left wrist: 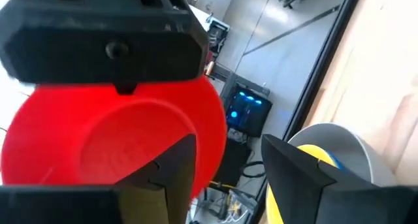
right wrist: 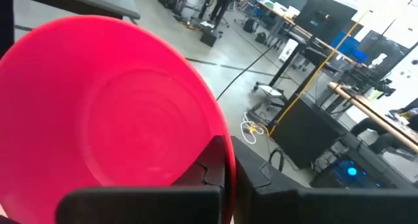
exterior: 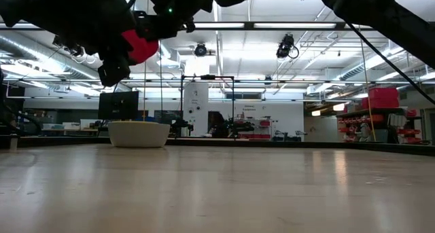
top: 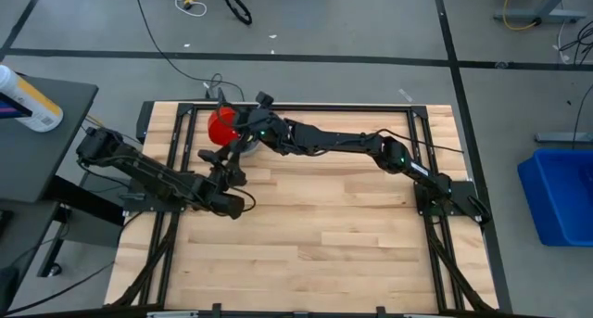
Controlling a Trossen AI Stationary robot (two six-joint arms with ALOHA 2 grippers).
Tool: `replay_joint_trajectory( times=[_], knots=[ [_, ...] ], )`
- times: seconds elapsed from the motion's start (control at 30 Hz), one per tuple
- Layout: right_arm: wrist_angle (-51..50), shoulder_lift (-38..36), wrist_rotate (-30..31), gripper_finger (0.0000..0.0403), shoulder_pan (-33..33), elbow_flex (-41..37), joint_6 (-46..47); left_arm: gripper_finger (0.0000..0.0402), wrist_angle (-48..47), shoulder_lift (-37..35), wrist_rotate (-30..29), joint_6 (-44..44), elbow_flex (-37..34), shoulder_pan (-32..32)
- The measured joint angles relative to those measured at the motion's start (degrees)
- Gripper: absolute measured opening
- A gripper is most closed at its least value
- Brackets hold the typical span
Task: Nest bowls inside each other
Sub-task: Stack the red bowl on the yellow bowl
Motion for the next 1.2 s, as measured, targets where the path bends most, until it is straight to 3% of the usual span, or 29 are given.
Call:
replay_joint_trajectory(
  times=[0.73, 1.2],
  knots=[
    [3.68, -0.04, 5.31, 0.0005, -0.43, 0.0, -2.58, 0.0155, -0.94, 0.0, 0.03, 7.46, 0.0, 6.28],
    [7.6, -3.23, 0.12, 0.0005, 2.25, 0.01, -6.58, 0.0155, -1.37, 0.02, 0.25, 13.91, 0.0, 9.46]
  ],
)
